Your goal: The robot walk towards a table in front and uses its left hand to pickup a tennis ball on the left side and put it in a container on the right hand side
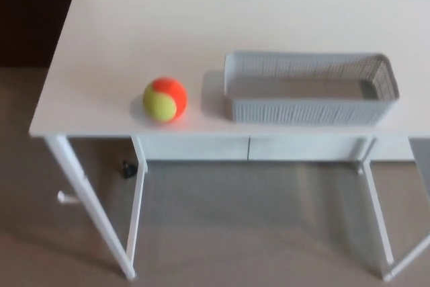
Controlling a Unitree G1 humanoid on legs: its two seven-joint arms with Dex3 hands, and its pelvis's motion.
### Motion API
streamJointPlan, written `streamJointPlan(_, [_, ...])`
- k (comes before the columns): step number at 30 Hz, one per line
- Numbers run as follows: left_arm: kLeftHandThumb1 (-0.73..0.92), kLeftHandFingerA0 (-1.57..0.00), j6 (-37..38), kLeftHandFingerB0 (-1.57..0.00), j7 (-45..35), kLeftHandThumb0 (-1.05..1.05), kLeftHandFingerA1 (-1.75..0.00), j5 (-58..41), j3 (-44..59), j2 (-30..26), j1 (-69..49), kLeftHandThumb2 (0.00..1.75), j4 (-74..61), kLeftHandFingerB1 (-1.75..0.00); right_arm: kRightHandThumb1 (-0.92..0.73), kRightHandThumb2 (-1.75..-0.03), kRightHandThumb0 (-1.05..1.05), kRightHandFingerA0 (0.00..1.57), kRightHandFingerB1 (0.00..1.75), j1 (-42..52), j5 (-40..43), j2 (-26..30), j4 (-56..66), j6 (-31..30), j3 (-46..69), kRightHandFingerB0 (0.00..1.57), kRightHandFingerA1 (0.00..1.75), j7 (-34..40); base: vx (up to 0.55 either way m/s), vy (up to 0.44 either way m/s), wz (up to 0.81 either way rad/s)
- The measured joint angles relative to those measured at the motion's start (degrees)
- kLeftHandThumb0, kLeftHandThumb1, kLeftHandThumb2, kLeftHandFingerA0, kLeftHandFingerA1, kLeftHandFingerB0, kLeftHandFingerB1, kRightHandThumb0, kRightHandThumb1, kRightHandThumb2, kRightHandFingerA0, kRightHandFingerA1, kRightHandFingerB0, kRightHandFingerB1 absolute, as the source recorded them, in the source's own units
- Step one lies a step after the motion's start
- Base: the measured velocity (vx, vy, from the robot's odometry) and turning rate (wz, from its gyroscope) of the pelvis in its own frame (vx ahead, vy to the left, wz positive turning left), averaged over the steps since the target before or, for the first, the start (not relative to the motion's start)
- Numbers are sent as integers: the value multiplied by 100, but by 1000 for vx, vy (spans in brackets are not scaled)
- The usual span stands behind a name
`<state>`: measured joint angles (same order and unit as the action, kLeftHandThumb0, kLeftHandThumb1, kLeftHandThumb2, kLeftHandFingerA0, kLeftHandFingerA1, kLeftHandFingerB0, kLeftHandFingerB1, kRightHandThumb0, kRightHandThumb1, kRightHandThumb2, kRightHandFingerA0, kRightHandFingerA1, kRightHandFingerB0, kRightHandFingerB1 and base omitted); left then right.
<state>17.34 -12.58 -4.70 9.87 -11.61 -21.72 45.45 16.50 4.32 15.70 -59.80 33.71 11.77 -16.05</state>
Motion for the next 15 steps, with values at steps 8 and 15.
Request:
streamJointPlan(8, [36,-25,3,-20,-8,-14,-54,0,-13,42,98,82,57,-50,-52,-56,-47,49,36,-83,-31,68,53,-24,-25,40,40,48,275,-95,0])
streamJointPlan(15, [37,-26,-1,-19,-14,-13,-54,0,-14,41,69,82,-44,-49,-51,-56,-51,48,35,-48,-35,52,58,-28,-27,39,40,52,97,103,-10])
